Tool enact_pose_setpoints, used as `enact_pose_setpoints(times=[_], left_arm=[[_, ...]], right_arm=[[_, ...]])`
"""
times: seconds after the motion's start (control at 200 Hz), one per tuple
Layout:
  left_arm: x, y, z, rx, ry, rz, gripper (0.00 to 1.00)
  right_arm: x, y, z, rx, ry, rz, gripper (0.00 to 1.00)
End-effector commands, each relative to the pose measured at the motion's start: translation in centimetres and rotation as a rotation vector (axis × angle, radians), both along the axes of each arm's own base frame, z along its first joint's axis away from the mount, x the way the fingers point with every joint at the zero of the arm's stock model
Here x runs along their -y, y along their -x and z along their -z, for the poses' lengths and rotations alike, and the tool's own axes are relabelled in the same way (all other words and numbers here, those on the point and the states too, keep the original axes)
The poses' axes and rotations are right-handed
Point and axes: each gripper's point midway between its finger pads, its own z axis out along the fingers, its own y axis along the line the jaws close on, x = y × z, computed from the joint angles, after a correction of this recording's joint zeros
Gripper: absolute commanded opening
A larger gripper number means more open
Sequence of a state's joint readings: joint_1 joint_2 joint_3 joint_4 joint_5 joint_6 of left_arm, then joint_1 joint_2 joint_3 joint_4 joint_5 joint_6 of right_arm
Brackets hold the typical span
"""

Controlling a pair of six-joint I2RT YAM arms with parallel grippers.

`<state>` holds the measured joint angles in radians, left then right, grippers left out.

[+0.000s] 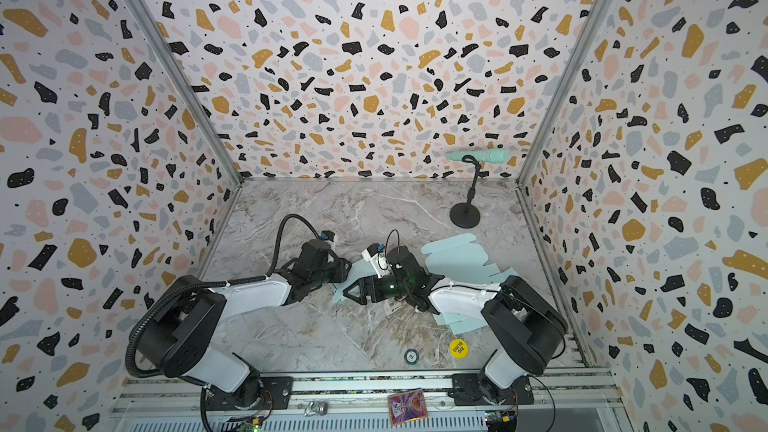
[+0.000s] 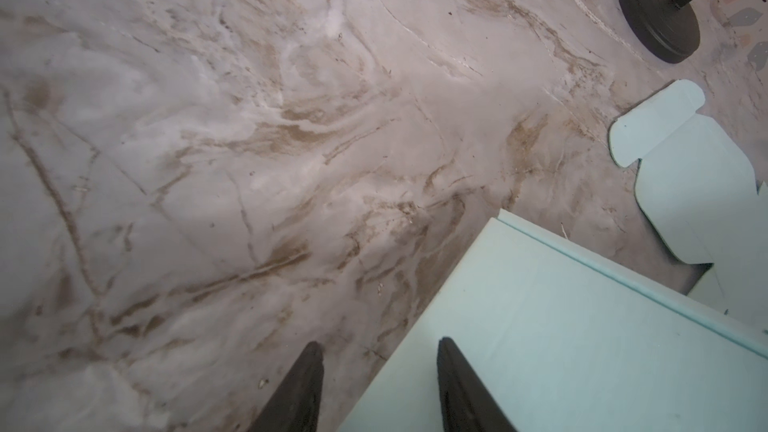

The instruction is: Fold the paper box

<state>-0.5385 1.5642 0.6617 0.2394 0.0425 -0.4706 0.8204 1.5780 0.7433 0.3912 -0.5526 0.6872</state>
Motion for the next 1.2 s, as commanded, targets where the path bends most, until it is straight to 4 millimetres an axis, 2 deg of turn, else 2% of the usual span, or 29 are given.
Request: enact_pose_setpoints(times=[0.0, 0.175, 0.325, 0.641, 0.821, 1.011, 1.196], left_arm=[[0.3, 2.3, 3.0, -0.129, -0.032, 0.099, 0.47], [-0.2, 0.6, 3.1, -0.129, -0.013, 0.102, 0.47], [0.1, -0.3, 3.3, -0.135, 0.007, 0.137, 0.47], [0.1, -1.5, 4.1, -0.164, 0.039, 0.143, 0.47], [-0.5, -3.1, 4.0, -0.175, 0.098, 0.122, 0.46], [0.1, -4.7, 4.2, -0.183, 0.117, 0.127, 0.42], [0.3, -4.6, 3.5, -0.184, 0.14, 0.13, 0.42]], right_arm=[[-1.3, -1.6, -2.1, 0.095, -0.022, -0.01, 0.91], [-2.2, -2.4, -2.4, 0.11, -0.017, -0.025, 0.91], [-3.2, -3.2, -3.0, 0.134, -0.015, -0.042, 0.91], [-4.2, -6.6, -2.9, 0.16, 0.005, -0.046, 0.91], [-5.1, -8.4, -3.1, 0.174, 0.007, -0.064, 0.91], [-5.8, -10.2, -3.1, 0.19, 0.017, -0.076, 0.91], [-5.8, -11.1, -4.3, 0.236, 0.032, -0.069, 0.91]])
